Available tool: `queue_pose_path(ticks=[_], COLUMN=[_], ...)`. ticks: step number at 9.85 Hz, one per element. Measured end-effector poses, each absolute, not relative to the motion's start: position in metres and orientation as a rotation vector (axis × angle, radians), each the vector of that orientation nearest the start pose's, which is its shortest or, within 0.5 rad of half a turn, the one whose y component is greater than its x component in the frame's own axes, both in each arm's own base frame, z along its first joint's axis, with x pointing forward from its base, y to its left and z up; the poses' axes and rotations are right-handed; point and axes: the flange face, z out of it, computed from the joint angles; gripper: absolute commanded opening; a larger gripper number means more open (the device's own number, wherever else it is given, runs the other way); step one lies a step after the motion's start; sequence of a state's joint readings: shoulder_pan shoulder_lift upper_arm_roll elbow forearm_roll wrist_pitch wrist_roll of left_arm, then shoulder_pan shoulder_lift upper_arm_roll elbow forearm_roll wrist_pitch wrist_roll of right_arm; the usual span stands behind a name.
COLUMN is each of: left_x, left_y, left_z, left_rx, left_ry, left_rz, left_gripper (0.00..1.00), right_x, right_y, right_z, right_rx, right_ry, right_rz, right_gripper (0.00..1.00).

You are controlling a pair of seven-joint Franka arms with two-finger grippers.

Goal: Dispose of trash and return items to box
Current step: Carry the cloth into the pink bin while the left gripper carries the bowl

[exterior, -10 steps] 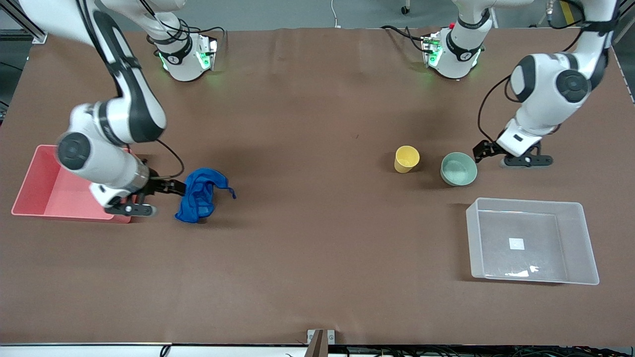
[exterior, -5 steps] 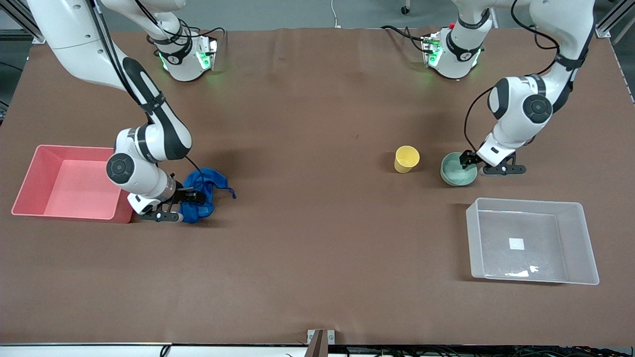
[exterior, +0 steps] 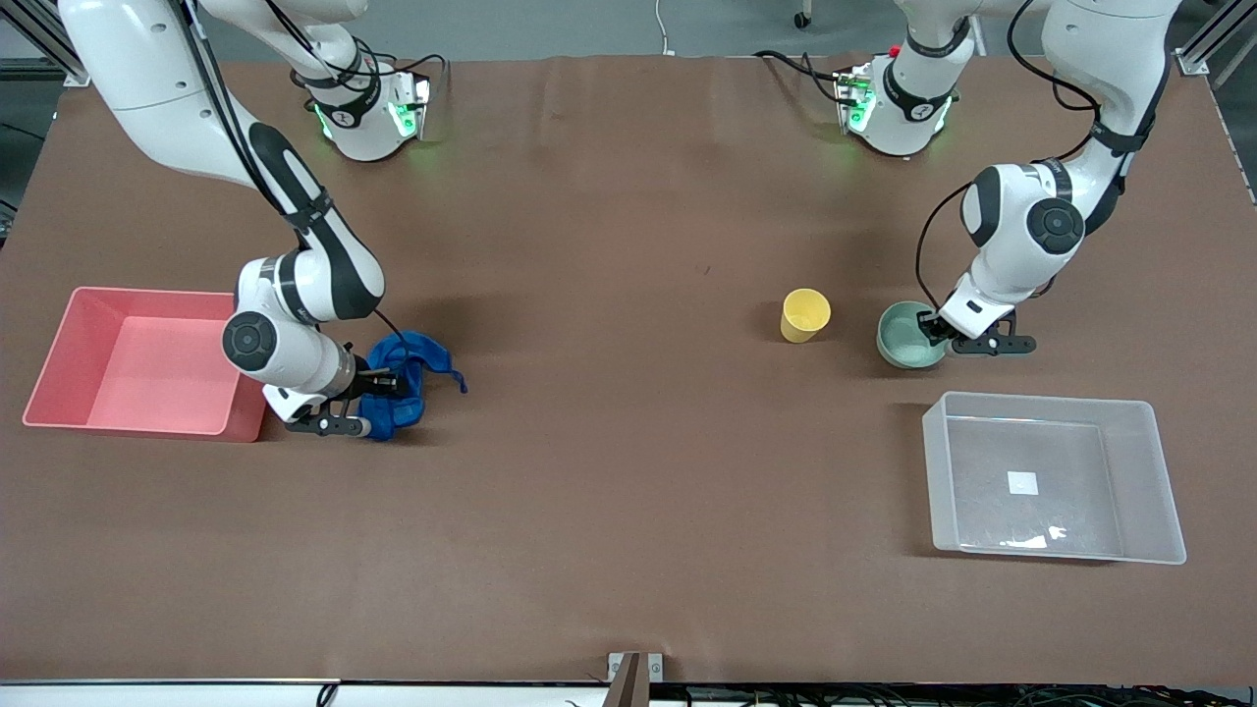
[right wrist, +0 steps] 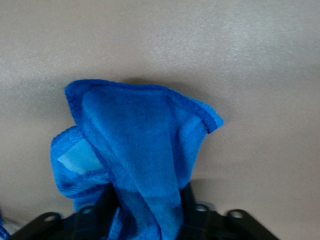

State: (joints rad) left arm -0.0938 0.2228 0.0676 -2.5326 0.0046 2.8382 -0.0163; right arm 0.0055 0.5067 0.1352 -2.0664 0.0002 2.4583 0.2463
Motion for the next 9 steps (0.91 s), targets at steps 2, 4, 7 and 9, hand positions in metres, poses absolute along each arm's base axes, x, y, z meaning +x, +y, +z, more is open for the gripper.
queue_pose_path(ticks=[2, 4, 7, 9], left_x=[0.479, 0.490, 0.560, 0.626], left_y=[-0.013, -0.016, -0.018, -0.008], left_z=[0.242, 0.307, 0.380, 0.370], left_rx=[-3.127, -3.134, -3.143, -3.135], left_ry=[0.030, 0.035, 0.009, 0.015], left_rz=[-0.214, -0.226, -0.241, -0.189], left_gripper=[0.00, 0.00, 0.00, 0.00], right_x=[0.578, 0.598, 0.615, 0.602], right_y=[0.087, 0.087, 0.040, -0.033], right_z=[0.187, 0.237, 0.389, 0.447], right_rx=[-3.086, -3.094, -3.121, -3.161], right_ry=[0.219, 0.231, 0.310, 0.316], right_rz=[0.243, 0.309, 0.377, 0.342], right_gripper=[0.01, 0.01, 0.01, 0.01])
